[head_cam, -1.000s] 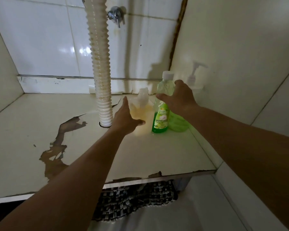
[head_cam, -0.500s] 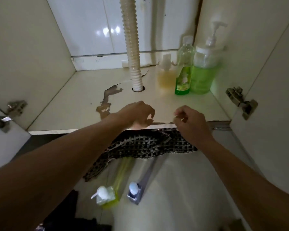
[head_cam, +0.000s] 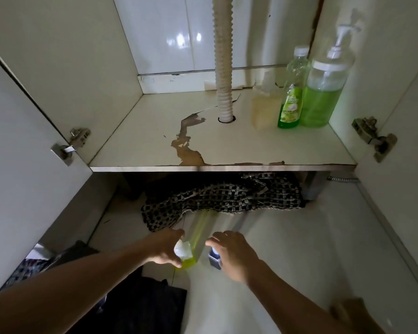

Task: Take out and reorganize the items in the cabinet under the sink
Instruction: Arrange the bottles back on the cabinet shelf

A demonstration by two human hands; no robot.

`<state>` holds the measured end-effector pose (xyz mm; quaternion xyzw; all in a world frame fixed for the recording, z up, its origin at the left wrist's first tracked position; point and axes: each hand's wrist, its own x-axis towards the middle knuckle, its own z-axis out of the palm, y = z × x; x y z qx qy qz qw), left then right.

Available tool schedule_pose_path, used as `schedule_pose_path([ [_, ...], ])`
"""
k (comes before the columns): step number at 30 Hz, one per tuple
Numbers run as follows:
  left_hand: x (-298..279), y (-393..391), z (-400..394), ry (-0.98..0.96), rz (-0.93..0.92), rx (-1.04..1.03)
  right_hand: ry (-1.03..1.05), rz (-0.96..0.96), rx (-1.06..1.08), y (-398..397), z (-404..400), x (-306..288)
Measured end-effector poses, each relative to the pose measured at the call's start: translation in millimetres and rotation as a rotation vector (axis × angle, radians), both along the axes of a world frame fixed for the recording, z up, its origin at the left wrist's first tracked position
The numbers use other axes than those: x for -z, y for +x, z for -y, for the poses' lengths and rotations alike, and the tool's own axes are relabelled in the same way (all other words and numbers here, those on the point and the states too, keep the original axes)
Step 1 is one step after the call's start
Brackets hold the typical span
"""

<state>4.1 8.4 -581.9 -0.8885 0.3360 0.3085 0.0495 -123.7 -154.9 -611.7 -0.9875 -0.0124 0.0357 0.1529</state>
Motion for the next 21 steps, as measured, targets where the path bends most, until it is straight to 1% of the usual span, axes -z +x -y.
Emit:
schedule_pose_path([
  [3,16,-4,-3,-0.080,0.059,-0.056,-0.113,0.061,0.091,3,-1,0],
  [5,19,-4,-2,-0.121,0.069,-0.069,-0.147,0.032,0.166,4,0,-6],
  [8,20,-4,2,-0.159,0.053,-0.053,-0.201,-0.067,0.226,3,8,-9],
  [10,17,-5,8,-0.189,0.047,-0.031,-0.233,-0.100,0.271,0,14,-14],
  [13,5,-2,27,-0.274,0.037,0.019,-0.162,-0.169,0.352,-5,30,-27],
  [16,-18,4,51,-0.365,0.031,0.063,-0.102,-0.243,0.368,-8,58,-48],
  [19,-53,11,77,-0.420,0.008,0.132,-0.018,-0.337,0.405,-5,86,-84],
  [21,-80,17,93,-0.455,-0.011,0.191,0.001,-0.361,0.396,0,101,-117],
])
